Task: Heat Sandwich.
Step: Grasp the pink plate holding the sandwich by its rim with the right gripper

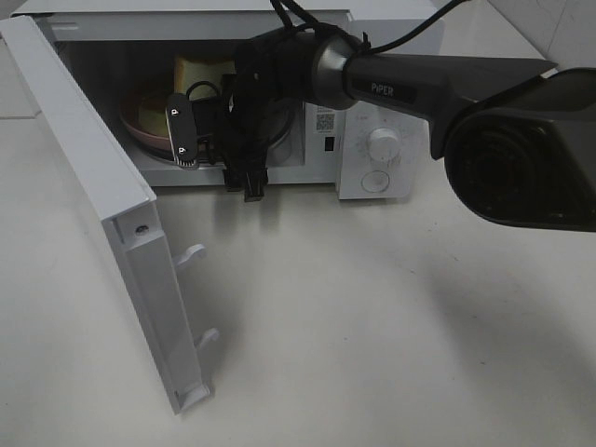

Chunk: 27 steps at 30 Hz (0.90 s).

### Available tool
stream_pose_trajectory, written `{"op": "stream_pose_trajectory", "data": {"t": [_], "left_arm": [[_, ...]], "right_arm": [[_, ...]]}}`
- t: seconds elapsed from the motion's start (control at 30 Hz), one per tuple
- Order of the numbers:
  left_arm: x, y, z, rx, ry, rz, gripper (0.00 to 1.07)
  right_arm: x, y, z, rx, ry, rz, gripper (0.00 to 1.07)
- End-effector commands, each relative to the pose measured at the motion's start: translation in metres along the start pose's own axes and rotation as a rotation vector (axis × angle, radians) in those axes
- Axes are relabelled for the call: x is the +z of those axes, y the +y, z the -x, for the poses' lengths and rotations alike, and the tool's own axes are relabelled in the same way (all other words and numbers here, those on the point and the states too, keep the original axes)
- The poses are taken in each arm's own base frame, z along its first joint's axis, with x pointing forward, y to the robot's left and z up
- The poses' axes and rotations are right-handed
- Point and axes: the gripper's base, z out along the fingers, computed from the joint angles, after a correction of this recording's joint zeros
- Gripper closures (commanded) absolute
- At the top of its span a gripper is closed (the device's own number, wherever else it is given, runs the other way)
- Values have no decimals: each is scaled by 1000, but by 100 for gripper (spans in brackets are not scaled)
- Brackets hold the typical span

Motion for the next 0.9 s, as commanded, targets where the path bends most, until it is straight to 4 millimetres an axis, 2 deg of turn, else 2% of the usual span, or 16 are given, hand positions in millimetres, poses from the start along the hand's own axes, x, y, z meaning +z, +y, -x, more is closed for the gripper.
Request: {"op": "stream_pose_trajectory", "data": {"t": [0.03,0.1,0.2,0.23,0.27,0.37,0.4,0.43,0.9], "left_arm": [[-2,0,-1,-3,-23,1,7],[-2,0,-1,-3,-23,1,7],[-2,0,-1,-3,-23,1,7],[-2,0,-1,-3,-23,1,7],[-2,0,-1,-3,-23,1,7],[-2,0,-1,-3,-23,1,7],[-2,0,-1,-3,-23,1,7],[-2,0,-1,-3,-23,1,7],[-2,0,-1,-3,-23,1,7]], "right_arm": [[1,2,2,3,-4,12,40],[1,2,2,-3,-2,11,44],[1,2,2,-11,-2,10,64],[1,2,2,-8,-1,17,79],[1,2,2,-8,-1,17,79],[0,3,2,-1,-5,24,99],[0,3,2,-1,-5,24,99],[-1,2,3,1,-5,26,107],[-27,7,4,-99,1,63,107]]}}
